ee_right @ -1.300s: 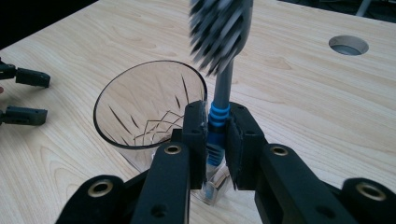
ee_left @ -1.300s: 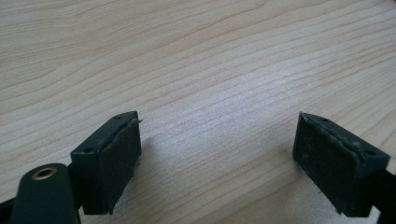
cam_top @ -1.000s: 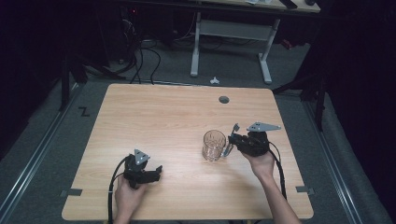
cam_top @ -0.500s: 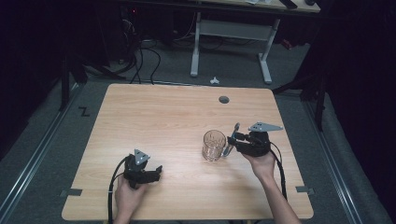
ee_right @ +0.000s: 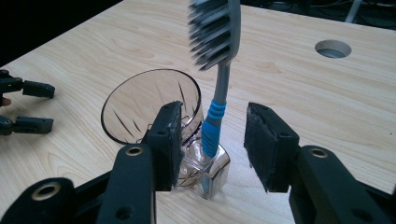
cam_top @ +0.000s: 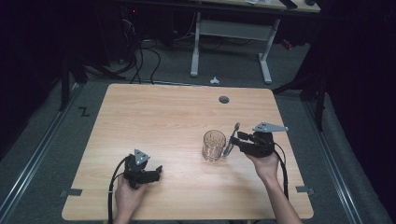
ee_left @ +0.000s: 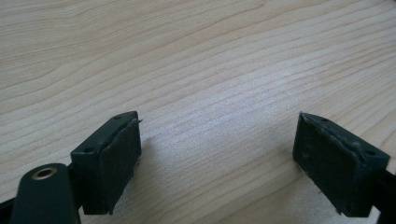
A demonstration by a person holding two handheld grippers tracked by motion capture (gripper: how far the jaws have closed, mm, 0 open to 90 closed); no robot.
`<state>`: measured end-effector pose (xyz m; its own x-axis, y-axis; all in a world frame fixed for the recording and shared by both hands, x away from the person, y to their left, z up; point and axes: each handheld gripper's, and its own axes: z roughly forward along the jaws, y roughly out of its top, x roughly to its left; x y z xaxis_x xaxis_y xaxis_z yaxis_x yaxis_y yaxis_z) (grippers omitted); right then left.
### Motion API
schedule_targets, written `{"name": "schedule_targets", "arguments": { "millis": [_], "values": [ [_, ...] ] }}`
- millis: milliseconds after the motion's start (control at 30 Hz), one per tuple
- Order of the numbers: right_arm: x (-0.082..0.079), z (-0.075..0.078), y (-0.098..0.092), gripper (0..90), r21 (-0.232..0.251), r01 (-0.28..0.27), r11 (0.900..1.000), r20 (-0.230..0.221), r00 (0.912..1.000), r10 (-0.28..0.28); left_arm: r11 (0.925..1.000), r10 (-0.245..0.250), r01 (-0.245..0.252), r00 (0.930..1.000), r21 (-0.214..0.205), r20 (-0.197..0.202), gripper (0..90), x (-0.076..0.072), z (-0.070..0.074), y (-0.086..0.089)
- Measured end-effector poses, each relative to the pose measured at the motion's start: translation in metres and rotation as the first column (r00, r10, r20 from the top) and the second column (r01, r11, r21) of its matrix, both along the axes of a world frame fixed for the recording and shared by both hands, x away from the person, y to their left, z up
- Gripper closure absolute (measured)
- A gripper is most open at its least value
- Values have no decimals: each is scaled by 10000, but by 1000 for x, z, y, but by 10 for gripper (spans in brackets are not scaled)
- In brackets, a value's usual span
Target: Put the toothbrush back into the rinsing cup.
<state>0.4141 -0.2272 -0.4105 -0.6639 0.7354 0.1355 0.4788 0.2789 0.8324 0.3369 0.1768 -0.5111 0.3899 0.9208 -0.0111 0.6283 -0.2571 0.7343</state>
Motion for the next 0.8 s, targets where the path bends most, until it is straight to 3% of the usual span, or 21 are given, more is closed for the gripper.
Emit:
{"name": "schedule_targets", "arguments": {
  "millis": [800],
  "values": [
    [-10, -1, -21, 592, 304, 425, 9986, 113, 9990, -428, 10000, 2, -2, 10000, -3, 1, 158, 0, 0, 0]
  ]
}}
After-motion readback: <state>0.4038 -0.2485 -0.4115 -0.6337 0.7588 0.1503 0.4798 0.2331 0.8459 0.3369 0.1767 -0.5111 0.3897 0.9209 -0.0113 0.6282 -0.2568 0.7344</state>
